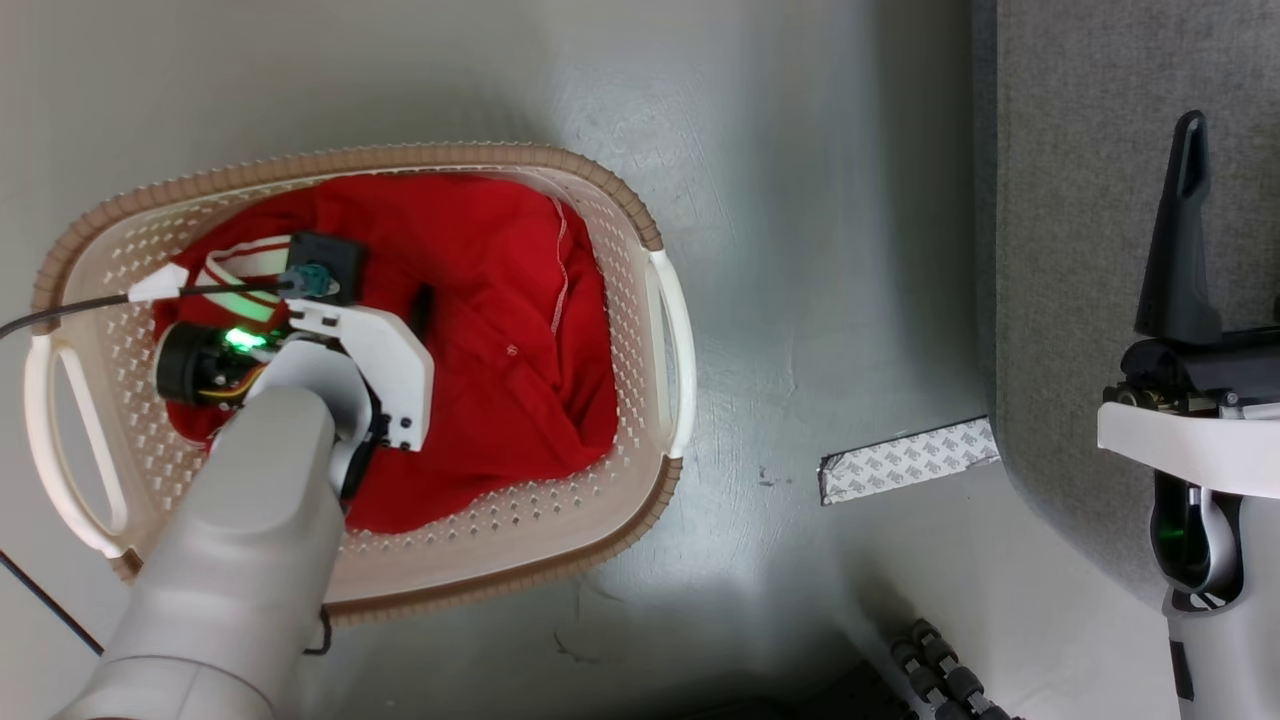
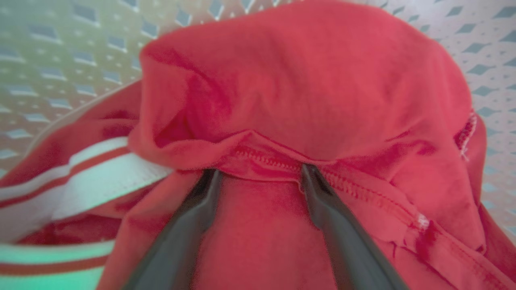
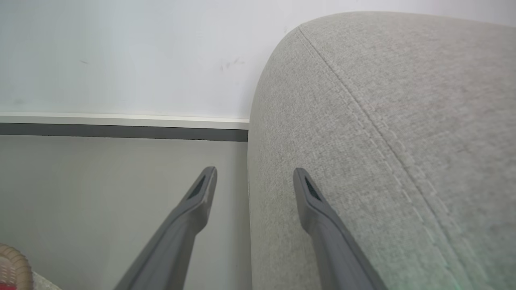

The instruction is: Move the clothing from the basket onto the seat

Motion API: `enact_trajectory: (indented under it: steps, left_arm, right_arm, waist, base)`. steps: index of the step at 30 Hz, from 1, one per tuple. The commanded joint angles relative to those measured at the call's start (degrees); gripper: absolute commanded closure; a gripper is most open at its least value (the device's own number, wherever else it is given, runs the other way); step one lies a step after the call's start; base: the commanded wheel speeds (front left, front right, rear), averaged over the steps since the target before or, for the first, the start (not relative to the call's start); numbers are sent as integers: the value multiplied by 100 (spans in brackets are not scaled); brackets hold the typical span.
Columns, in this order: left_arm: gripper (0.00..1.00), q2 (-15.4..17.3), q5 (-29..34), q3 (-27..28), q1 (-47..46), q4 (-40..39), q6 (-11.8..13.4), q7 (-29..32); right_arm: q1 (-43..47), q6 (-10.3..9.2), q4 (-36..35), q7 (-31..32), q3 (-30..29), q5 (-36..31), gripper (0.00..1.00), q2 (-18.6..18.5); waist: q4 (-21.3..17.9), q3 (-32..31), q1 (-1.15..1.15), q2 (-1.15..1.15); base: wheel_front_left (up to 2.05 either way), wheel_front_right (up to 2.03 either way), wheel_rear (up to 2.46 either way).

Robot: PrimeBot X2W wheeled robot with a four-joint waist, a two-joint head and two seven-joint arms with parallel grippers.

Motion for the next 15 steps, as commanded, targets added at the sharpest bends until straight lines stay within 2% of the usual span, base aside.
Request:
enact_trajectory:
  steps: [1,2,3,5,6,15]
  left_arm:
    - [16,-7,-34,-11,-44,52,-3,-28]
    - [50,-21,-28,-24,-65,86,0,-43]
    - [62,-35,-32,-42,-77,135,-19,-55]
    - [97,-73,-60,-52,-90,207,-38,-100]
    - [100,-93,-82,-50,-86,254,-34,-129]
    - [100,-334,-330,-13,158,464,-151,-670]
  right_arm:
    - [38,117,485,153,34,186,0,72]
    - [49,117,483,154,16,180,0,72]
    - [60,117,486,156,-3,177,0,72]
    - [77,117,501,157,-32,171,0,72]
    - [87,117,513,157,-40,163,0,72]
    - [178,99,533,128,-108,73,0,58]
  waist:
    - [-1,17,1,0]
    - [0,30,1,0]
    - [1,39,1,0]
    - [5,38,1,0]
    - [8,23,1,0]
    - [161,-537,1,0]
  base:
    - [0,0,0]
    - [0,0,0]
    - [0,0,0]
    - [0,0,0]
    - [0,0,0]
    - [0,0,0]
